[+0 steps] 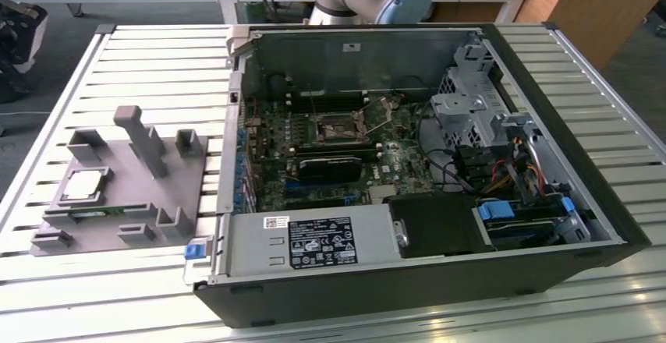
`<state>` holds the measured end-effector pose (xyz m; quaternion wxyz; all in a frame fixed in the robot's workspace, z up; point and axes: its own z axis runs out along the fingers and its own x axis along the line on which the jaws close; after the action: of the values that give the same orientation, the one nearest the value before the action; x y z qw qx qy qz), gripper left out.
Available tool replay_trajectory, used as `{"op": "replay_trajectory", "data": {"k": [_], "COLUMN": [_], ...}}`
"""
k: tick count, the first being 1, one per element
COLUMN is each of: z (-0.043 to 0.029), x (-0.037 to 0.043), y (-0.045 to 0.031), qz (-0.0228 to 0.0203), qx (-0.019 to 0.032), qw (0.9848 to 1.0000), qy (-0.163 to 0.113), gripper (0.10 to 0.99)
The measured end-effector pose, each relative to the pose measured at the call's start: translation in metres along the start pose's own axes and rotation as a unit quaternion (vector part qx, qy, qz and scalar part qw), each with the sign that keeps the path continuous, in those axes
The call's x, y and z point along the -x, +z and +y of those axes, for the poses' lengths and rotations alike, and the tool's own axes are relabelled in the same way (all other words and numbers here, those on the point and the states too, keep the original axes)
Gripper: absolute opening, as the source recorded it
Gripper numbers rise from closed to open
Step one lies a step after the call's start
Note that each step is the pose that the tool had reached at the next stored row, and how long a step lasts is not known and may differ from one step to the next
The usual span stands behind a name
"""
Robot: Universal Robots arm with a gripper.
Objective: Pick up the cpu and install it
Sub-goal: 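Reach for the cpu, then pick up the cpu and move it towards the insertion slot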
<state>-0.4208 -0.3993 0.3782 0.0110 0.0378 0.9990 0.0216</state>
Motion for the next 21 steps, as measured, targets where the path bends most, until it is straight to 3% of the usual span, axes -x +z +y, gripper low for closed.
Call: {"op": "replay_trajectory", "data": {"k": [11, 21], "z": [-0.0019, -0.0023], "x": [-0.0240, -0.0263], "y": [0.0011, 0.0065], "qz": [0.0006, 0.0011], "qx": [0.0000, -0.0002], "qw": [1.0000, 1.0000], "qy": [0.000, 0.000], "gripper": [0.106, 0.106]}}
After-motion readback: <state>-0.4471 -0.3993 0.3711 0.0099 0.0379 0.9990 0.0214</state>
